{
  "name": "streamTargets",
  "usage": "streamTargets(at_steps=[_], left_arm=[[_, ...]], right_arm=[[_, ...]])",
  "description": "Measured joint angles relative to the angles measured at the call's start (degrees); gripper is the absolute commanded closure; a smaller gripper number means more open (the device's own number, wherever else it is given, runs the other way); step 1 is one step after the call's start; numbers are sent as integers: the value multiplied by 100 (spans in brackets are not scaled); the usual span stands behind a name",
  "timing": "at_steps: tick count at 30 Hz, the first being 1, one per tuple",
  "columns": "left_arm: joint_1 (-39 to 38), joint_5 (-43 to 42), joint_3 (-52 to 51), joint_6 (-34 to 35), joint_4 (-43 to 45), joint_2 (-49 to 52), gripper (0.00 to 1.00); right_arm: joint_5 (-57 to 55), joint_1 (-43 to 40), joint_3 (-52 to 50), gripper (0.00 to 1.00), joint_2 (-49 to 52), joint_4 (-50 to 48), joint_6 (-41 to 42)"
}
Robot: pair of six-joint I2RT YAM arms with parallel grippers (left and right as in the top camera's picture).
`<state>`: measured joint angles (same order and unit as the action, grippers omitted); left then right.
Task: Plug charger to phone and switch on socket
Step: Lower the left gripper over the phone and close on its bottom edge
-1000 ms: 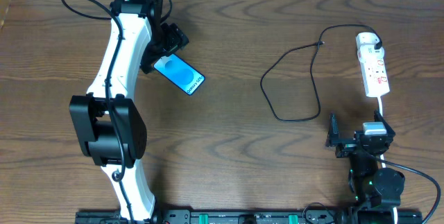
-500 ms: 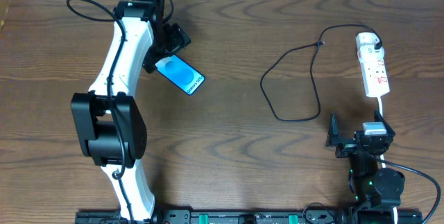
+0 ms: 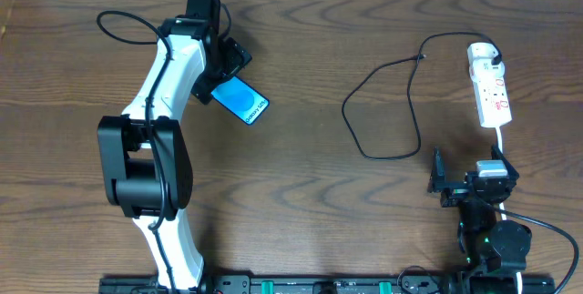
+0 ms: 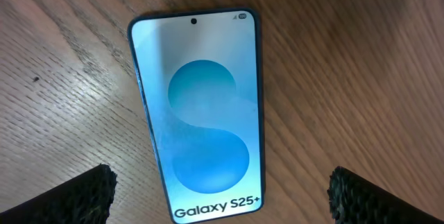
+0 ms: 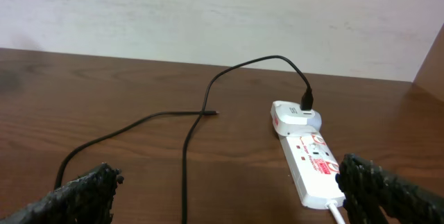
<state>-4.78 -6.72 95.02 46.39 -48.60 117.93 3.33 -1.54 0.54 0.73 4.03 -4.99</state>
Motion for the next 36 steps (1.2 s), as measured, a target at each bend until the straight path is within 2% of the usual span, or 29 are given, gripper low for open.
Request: streamTargets(at_steps=[13, 26, 31, 36], left_arm=[[0, -70, 0, 426, 195, 811, 2], [-111, 57, 35, 461, 225, 916, 1], [-251, 109, 70, 468, 214, 944, 8], [-289, 109, 74, 461, 177, 949, 9]], right_arm=[[-2, 2, 0, 1, 0, 0, 0], [0, 0, 0, 1, 0, 0, 0], [0, 0, 0, 1, 0, 0, 0], [0, 2, 0, 1, 0, -2, 0]])
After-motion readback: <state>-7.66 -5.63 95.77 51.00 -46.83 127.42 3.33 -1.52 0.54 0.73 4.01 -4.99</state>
